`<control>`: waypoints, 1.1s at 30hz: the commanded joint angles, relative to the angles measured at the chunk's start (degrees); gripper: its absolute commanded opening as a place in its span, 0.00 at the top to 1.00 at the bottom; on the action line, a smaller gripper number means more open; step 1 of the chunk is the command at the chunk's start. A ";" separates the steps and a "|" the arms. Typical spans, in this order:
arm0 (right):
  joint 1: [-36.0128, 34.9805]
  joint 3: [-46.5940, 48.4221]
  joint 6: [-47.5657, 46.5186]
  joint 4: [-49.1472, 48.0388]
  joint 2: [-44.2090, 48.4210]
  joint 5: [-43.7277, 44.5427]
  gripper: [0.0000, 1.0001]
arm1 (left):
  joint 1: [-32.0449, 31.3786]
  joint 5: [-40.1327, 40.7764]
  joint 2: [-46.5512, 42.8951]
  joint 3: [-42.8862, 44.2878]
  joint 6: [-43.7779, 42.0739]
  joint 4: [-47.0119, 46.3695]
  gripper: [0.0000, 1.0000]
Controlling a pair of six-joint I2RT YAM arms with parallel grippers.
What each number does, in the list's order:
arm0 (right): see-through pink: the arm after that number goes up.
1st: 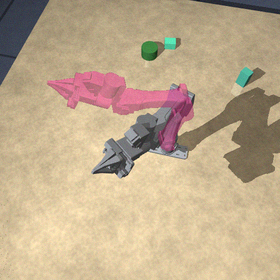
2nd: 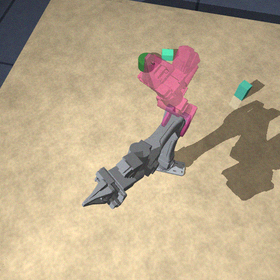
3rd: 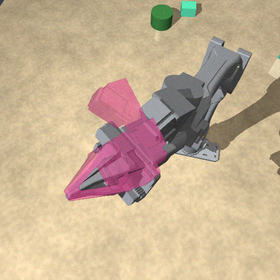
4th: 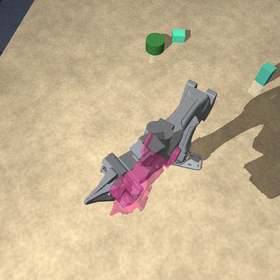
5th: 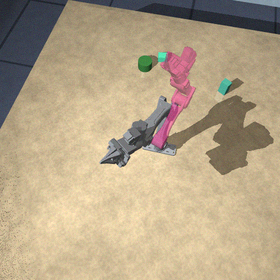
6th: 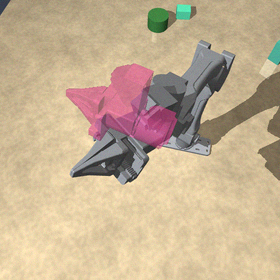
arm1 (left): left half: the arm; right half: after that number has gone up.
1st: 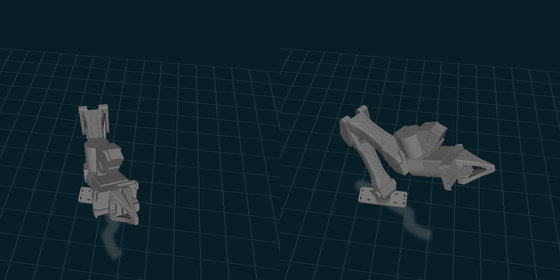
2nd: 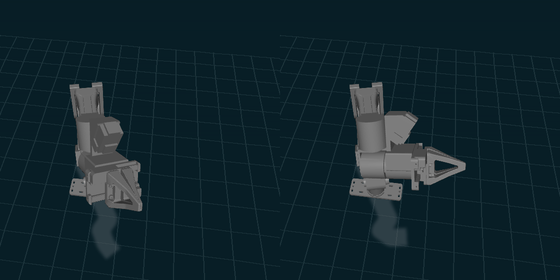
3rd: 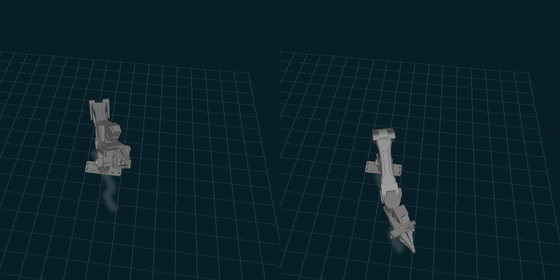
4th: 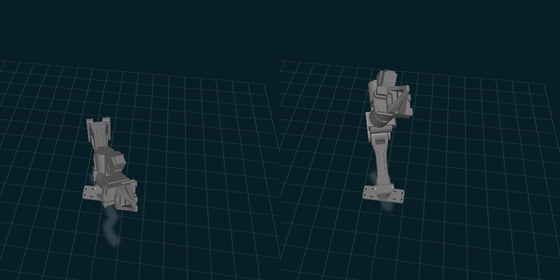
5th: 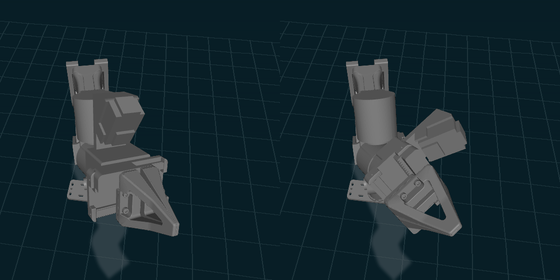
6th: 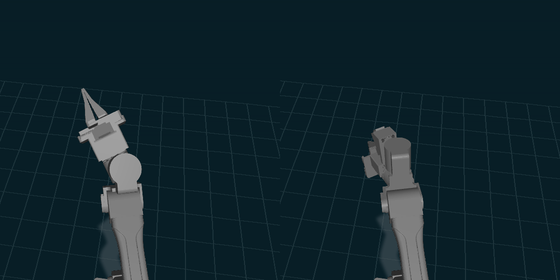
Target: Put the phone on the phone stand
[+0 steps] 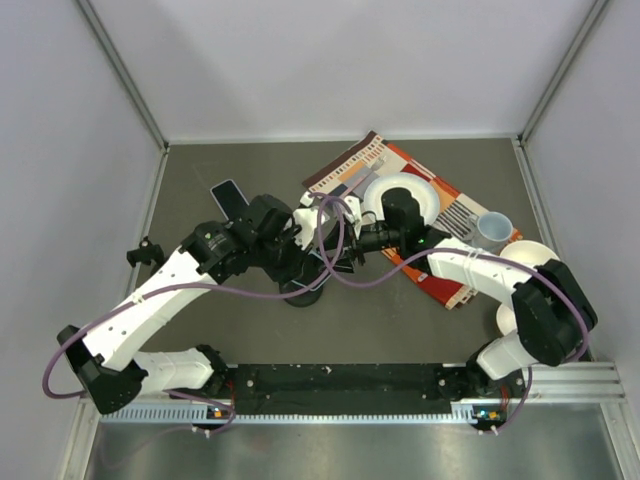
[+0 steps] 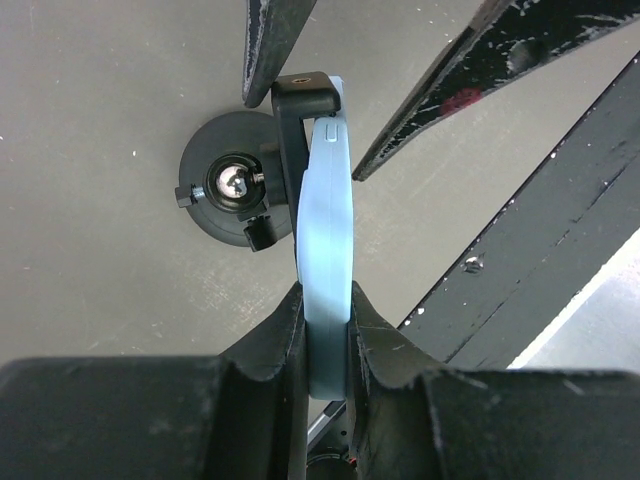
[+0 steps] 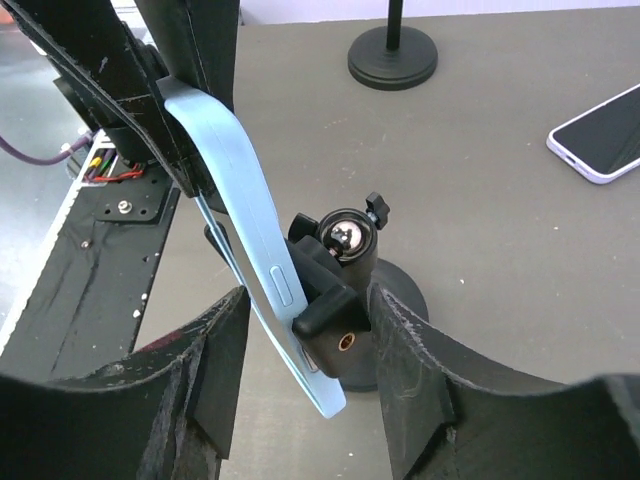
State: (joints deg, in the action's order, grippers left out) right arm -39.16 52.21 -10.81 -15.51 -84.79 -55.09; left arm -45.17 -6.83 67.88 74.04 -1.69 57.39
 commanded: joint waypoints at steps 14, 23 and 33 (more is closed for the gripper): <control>-1.98 3.60 -3.52 5.22 -4.85 1.65 0.42 | -0.36 -0.64 -0.37 2.07 -1.65 -2.63 1.00; -2.50 3.87 0.17 1.01 -5.38 -2.30 0.88 | -0.36 0.58 -0.38 1.81 -1.91 -2.81 1.00; -3.47 -5.09 31.42 -20.16 -3.36 1.21 1.00 | -2.20 12.72 0.15 3.04 -2.00 -3.33 1.00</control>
State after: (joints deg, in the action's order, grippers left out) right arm -40.47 50.15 -0.45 -20.84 -90.19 -52.82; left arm -46.52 -1.45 67.53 74.89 -4.19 59.35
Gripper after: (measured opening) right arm 0.279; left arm 0.193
